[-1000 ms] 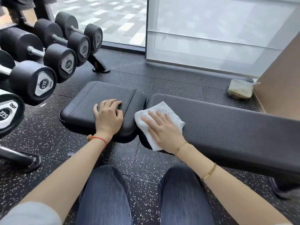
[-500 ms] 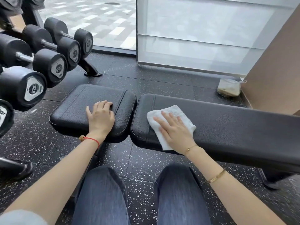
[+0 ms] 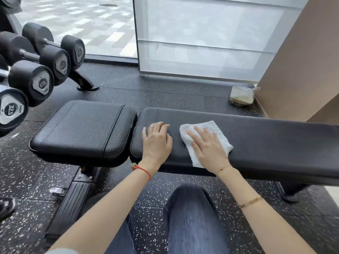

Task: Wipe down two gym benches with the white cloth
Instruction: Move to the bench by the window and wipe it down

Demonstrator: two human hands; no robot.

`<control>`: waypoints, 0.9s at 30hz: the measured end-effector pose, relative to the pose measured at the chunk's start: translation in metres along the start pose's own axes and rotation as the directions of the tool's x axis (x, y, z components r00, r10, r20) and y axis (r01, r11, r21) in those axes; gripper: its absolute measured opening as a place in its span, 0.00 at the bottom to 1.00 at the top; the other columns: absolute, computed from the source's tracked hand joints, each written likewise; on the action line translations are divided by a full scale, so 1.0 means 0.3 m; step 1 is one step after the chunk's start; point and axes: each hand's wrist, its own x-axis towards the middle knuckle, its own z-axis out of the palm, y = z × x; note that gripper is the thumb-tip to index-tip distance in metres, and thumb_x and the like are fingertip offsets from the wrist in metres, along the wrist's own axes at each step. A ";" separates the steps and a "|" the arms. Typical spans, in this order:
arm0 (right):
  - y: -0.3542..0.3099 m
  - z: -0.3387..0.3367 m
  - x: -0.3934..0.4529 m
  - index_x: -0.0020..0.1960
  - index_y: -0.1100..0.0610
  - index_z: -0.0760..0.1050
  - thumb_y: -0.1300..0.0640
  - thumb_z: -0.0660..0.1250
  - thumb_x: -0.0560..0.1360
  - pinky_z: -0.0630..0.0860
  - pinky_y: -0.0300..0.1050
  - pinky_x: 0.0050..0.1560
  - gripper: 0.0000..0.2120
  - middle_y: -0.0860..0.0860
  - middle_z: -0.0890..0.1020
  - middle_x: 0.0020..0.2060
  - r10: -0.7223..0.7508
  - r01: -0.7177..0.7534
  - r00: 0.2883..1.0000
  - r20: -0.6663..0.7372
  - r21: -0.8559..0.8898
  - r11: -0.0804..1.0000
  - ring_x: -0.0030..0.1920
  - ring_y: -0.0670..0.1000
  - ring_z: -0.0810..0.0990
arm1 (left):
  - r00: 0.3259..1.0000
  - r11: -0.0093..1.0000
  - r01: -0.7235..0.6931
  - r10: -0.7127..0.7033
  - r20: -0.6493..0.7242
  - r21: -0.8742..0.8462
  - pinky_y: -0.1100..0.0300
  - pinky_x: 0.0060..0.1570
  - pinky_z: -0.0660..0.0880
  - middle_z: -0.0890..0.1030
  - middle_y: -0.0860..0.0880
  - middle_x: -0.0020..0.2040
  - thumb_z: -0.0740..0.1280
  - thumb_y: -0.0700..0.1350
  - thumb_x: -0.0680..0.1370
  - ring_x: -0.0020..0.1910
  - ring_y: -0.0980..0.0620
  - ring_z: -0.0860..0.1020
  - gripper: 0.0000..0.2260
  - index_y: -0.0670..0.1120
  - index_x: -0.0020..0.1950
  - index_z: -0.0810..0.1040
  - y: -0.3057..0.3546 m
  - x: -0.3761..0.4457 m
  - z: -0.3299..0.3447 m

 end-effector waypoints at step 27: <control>0.313 -0.140 -0.003 0.76 0.45 0.60 0.48 0.47 0.84 0.45 0.59 0.77 0.21 0.49 0.58 0.78 0.372 -0.373 0.927 -0.049 -0.036 0.927 0.78 0.58 0.53 | 0.998 0.996 -0.054 0.050 0.049 0.078 0.39 0.75 0.52 0.74 0.49 0.68 0.61 0.46 0.78 0.71 0.47 0.67 0.16 0.50 0.65 0.76 0.205 -0.001 0.081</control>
